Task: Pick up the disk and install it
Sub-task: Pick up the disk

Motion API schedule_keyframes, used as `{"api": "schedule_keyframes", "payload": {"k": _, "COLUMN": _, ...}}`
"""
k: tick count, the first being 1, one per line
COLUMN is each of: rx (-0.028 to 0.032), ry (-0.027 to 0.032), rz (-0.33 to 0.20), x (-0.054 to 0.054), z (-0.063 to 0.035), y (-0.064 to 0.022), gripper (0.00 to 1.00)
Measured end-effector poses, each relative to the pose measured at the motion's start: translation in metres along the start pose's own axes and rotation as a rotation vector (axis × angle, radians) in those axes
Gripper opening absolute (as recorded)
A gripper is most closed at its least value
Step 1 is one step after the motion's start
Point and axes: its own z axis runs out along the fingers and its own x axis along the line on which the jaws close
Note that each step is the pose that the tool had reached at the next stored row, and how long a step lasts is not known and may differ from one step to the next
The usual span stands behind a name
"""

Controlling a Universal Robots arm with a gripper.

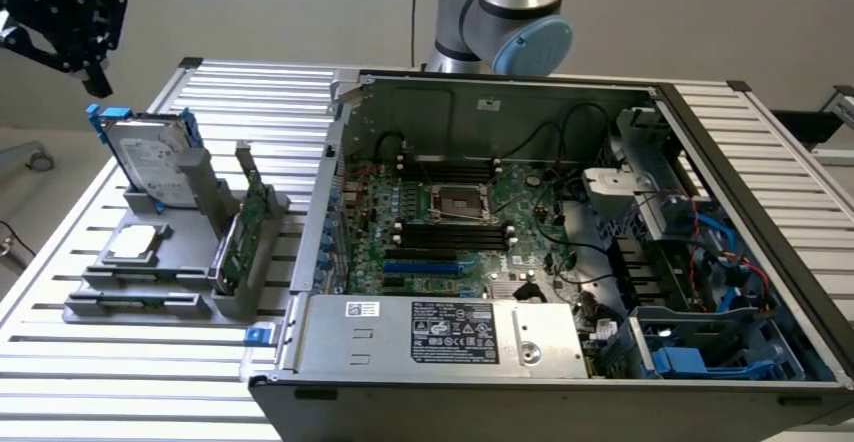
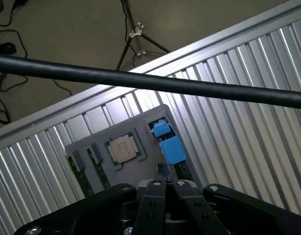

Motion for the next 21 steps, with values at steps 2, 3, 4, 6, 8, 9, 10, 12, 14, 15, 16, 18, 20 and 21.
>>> {"api": "schedule_keyframes", "payload": {"k": 2, "rx": -0.0003, "ry": -0.0016, "rz": -0.036, "x": 0.0, "z": 0.0, "y": 0.0, "gripper": 0.11}}
{"api": "schedule_keyframes", "payload": {"k": 3, "rx": -0.0005, "ry": -0.0025, "rz": -0.053, "x": 0.0, "z": 0.0001, "y": 0.0, "gripper": 0.11}}
{"api": "schedule_keyframes", "payload": {"k": 4, "rx": -0.0007, "ry": -0.0038, "rz": -0.071, "x": 0.0, "z": 0.0001, "y": 0.0, "gripper": 0.11}}
{"api": "schedule_keyframes", "payload": {"k": 6, "rx": -0.0013, "ry": -0.0062, "rz": -0.105, "x": 0.0, "z": 0.0002, "y": 0.0, "gripper": 0.11}}
{"api": "schedule_keyframes", "payload": {"k": 8, "rx": -0.002, "ry": -0.0091, "rz": -0.139, "x": 0.0, "z": 0.0003, "y": 0.0, "gripper": 0.11}}
{"api": "schedule_keyframes", "payload": {"k": 9, "rx": -0.0023, "ry": -0.0107, "rz": -0.155, "x": 0.0, "z": 0.0005, "y": 0.0, "gripper": 0.11}}
{"api": "schedule_keyframes", "payload": {"k": 10, "rx": -0.0028, "ry": -0.0123, "rz": -0.171, "x": 0.0, "z": 0.0005, "y": 0.0, "gripper": 0.11}}
{"api": "schedule_keyframes", "payload": {"k": 12, "rx": -0.0038, "ry": -0.0167, "rz": -0.205, "x": 0.0, "z": 0.0007, "y": 0.0, "gripper": 0.11}}
{"api": "schedule_keyframes", "payload": {"k": 14, "rx": -0.0049, "ry": -0.0209, "rz": -0.238, "x": 0.0, "z": 0.001, "y": -0.0001, "gripper": 0.11}}
{"api": "schedule_keyframes", "payload": {"k": 15, "rx": -0.0055, "ry": -0.0231, "rz": -0.255, "x": 0.0, "z": 0.001, "y": -0.0001, "gripper": 0.11}}
{"api": "schedule_keyframes", "payload": {"k": 16, "rx": -0.006, "ry": -0.0252, "rz": -0.271, "x": 0.0, "z": 0.0012, "y": -0.0001, "gripper": 0.11}}
{"api": "schedule_keyframes", "payload": {"k": 18, "rx": -0.0072, "ry": -0.0295, "rz": -0.305, "x": 0.0, "z": 0.0013, "y": -0.0001, "gripper": 0.11}}
{"api": "schedule_keyframes", "payload": {"k": 20, "rx": -0.0083, "ry": -0.0337, "rz": -0.339, "x": 0.0, "z": 0.0015, "y": -0.0001, "gripper": 0.11}}
{"api": "schedule_keyframes", "payload": {"k": 21, "rx": -0.0088, "ry": -0.0358, "rz": -0.355, "x": 0.0, "z": 0.0016, "y": -0.0001, "gripper": 0.11}}
